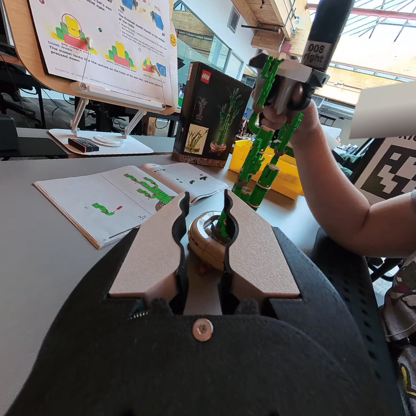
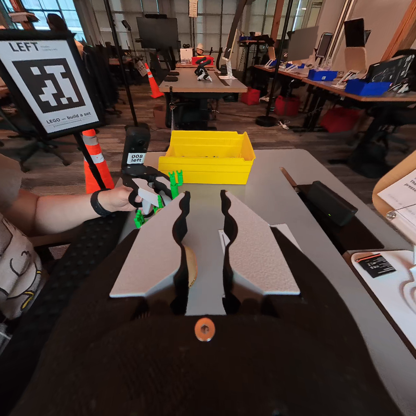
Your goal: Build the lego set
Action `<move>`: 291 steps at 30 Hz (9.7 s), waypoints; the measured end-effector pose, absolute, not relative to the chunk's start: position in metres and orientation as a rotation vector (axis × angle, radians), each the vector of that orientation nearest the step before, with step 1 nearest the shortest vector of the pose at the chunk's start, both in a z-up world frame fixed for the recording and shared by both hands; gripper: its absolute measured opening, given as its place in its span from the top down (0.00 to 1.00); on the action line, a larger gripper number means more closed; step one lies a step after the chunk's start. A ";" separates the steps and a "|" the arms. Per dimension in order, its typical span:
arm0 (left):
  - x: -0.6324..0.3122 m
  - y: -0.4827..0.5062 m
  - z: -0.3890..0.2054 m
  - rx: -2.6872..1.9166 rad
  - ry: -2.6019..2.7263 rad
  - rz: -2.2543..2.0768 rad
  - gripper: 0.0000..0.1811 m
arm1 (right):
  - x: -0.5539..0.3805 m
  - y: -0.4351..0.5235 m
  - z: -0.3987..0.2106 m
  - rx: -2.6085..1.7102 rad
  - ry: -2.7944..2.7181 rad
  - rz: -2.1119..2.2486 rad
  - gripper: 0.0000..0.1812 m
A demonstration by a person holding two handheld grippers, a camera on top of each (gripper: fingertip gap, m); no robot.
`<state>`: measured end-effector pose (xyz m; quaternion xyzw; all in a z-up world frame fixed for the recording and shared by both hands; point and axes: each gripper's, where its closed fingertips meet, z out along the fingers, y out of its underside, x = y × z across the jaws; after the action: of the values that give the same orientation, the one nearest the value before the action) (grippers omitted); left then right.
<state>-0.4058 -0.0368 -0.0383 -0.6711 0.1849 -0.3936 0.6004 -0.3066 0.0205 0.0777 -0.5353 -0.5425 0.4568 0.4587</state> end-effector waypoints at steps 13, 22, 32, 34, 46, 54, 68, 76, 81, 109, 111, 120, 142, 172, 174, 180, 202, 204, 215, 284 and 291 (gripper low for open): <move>-0.407 -0.032 -0.039 -1.512 0.454 -0.894 0.84 | -0.290 0.028 0.084 -1.252 -1.261 1.206 0.82; -0.412 -0.034 -0.032 -1.458 0.425 -0.955 0.81 | -0.272 0.047 0.079 -1.334 -1.220 1.100 0.77; -0.369 -0.053 -0.060 -1.589 0.705 -0.919 0.67 | -0.260 0.010 -0.011 -1.591 -1.662 1.016 0.57; -0.367 -0.055 -0.065 -1.614 0.728 -0.900 0.62 | -0.255 0.008 -0.037 -1.717 -1.734 0.939 0.57; -0.373 -0.053 -0.063 -1.623 0.702 -0.871 0.71 | -0.289 -0.065 -0.067 -1.519 -1.327 1.258 0.80; -0.379 -0.053 -0.043 -1.524 0.671 -0.943 0.89 | -0.307 -0.059 -0.042 -1.413 -1.178 1.224 0.84; -0.362 -0.049 -0.044 -1.475 0.883 -1.052 0.92 | -0.338 -0.068 -0.050 -1.312 -1.242 1.098 0.72; -0.357 -0.048 -0.051 -1.478 0.961 -0.997 0.95 | -0.344 -0.069 -0.049 -1.269 -1.271 1.208 0.75; -0.355 -0.049 -0.049 -1.472 0.957 -1.041 0.92 | -0.343 -0.068 -0.050 -1.262 -1.282 1.184 0.75; -0.357 -0.046 -0.050 -1.448 0.926 -1.026 0.97 | -0.346 -0.073 -0.052 -1.250 -1.299 1.140 0.71; -0.356 -0.044 -0.050 -1.446 0.914 -1.024 0.97 | -0.346 -0.073 -0.052 -1.254 -1.296 1.146 0.71; -0.357 -0.042 -0.051 -1.460 0.893 -1.023 0.96 | -0.346 -0.074 -0.050 -1.262 -1.292 1.159 0.70; -0.330 -0.061 -0.013 -1.479 0.752 -0.707 0.85 | -0.318 -0.050 -0.010 -1.199 -1.109 1.084 0.93; -0.315 -0.051 -0.022 -1.532 0.788 -0.638 0.88 | -0.325 -0.049 -0.014 -1.252 -1.091 1.186 0.95; -0.316 -0.053 -0.019 -1.520 0.772 -0.647 0.86 | -0.322 -0.048 -0.010 -1.237 -1.066 1.217 0.88; -0.339 -0.062 0.028 -1.390 0.616 -0.714 0.80 | -0.301 -0.037 0.019 -1.144 -0.945 1.273 0.65; -0.321 -0.023 0.009 -1.512 1.180 -0.946 0.73 | -0.306 -0.009 0.014 -1.165 -1.074 1.736 0.67; -0.319 -0.025 0.008 -1.498 1.190 -0.997 0.77 | -0.308 -0.010 0.012 -1.172 -1.073 1.735 0.67; -0.322 -0.027 0.011 -1.442 1.147 -1.112 0.79 | -0.311 -0.007 0.017 -1.155 -1.113 1.719 0.66; -0.386 -0.069 -0.118 -1.901 0.807 -0.789 0.58 | -0.306 -0.044 -0.109 -1.533 -1.476 1.015 0.47; -0.364 -0.063 -0.115 -1.849 0.924 -0.835 0.59 | -0.317 -0.044 -0.136 -1.618 -1.561 0.828 0.56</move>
<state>-0.3641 -0.0628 -0.1150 -0.7446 0.3720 -0.3364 0.4405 -0.3174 -0.0445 -0.1362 -0.6290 -0.6068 0.3217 0.3643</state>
